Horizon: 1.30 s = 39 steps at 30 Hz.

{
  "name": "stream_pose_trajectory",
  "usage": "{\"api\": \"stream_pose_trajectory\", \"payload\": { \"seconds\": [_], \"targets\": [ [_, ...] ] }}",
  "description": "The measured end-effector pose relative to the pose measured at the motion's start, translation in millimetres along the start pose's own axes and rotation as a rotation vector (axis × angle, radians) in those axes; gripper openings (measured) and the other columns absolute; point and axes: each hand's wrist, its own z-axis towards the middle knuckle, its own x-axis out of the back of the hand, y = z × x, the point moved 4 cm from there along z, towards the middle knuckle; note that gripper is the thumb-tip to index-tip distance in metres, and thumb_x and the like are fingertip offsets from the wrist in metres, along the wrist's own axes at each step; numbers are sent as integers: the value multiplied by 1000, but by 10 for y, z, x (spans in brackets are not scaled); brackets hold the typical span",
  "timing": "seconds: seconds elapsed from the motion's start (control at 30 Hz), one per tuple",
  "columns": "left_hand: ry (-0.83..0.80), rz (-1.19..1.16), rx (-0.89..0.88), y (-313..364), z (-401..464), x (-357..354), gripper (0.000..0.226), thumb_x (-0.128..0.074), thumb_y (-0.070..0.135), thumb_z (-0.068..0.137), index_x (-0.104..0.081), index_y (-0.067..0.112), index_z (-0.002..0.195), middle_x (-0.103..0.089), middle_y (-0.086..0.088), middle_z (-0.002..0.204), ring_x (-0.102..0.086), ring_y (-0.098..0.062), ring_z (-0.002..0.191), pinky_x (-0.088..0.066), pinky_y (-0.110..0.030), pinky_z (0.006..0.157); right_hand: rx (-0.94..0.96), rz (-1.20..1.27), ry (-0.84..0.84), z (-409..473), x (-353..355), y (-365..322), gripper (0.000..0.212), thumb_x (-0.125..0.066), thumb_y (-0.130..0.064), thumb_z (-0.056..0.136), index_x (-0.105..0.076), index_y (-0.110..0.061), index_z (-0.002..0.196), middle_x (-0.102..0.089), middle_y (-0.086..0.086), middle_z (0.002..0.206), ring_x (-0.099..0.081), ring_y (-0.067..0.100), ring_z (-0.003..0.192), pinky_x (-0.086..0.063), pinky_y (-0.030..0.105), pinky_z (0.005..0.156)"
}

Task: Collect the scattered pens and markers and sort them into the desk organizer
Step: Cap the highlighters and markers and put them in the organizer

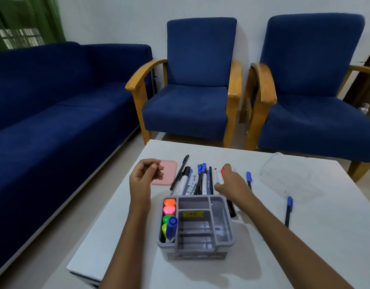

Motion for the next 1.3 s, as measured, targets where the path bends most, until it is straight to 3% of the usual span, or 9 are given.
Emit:
{"api": "stream_pose_trajectory", "payload": {
  "seconds": [0.23,0.4,0.5,0.67,0.83,0.97,1.1,1.23,1.3],
  "targets": [
    [-400,138,-90,815,-148,-322,26,-52,-1,92,-68,20,92,-70,-1,93,-65,-17,86,-52,-31,80,107,393,55,-324,656,-144,53,-58,-35,91,-29,-25,135,-45,1,110,-54,18,90,-45,20,60],
    [-773,636,-559,1302,-330,-821,45,-60,2,88,-59,29,124,-51,9,135,-45,-7,126,-40,-21,102,221,855,-243,-589,799,-445,36,-56,-34,92,-45,-23,124,-59,-2,77,-58,7,56,-45,24,50],
    [-679,822,-801,1300,-385,-928,44,-62,0,85,-61,21,125,-55,2,134,-47,-17,127,-43,-31,102,253,1155,-354,-700,776,-549,21,-50,-26,96,-51,-13,114,-54,-1,56,-51,6,43,-40,19,40],
    [-458,826,-1012,1329,-442,-821,24,-68,5,80,-71,8,103,-70,-7,101,-65,-24,93,-54,-32,78,137,1486,-481,-764,711,-598,33,-42,-32,99,-50,-5,80,-43,6,51,-40,10,29,-37,17,28],
    [-426,822,-832,1255,-451,-763,21,-70,21,83,-69,12,102,-68,0,90,-62,-15,79,-52,-27,70,31,1567,-176,-750,685,-573,30,-43,-29,100,-55,-6,85,-46,0,48,-38,7,33,-35,18,32],
    [-483,582,-340,1186,-466,-754,22,-72,22,82,-70,12,101,-66,6,85,-63,-6,77,-52,-12,71,46,1556,240,-723,789,-466,28,-43,-39,97,-60,-17,94,-65,4,82,-60,15,70,-53,31,69],
    [-547,571,-272,1225,-526,-847,22,-70,18,83,-70,11,104,-67,3,87,-65,-11,80,-53,-16,72,171,1476,101,-728,860,-615,70,-68,-72,58,-56,-20,102,-69,-7,81,-65,14,74,-56,41,81],
    [-644,622,-257,1267,-469,-892,20,-66,19,86,-72,11,103,-71,-2,89,-66,-13,83,-53,-21,76,237,1221,322,-806,932,-640,25,-67,-23,84,-55,-19,105,-62,-1,91,-60,19,90,-50,39,90],
    [-642,678,-201,1208,-374,-856,22,-66,24,87,-71,12,104,-72,-5,92,-67,-16,85,-55,-30,82,263,1168,398,-801,998,-601,21,-61,-19,89,-54,-17,109,-61,-3,90,-60,16,88,-48,35,90]
  ]
}}
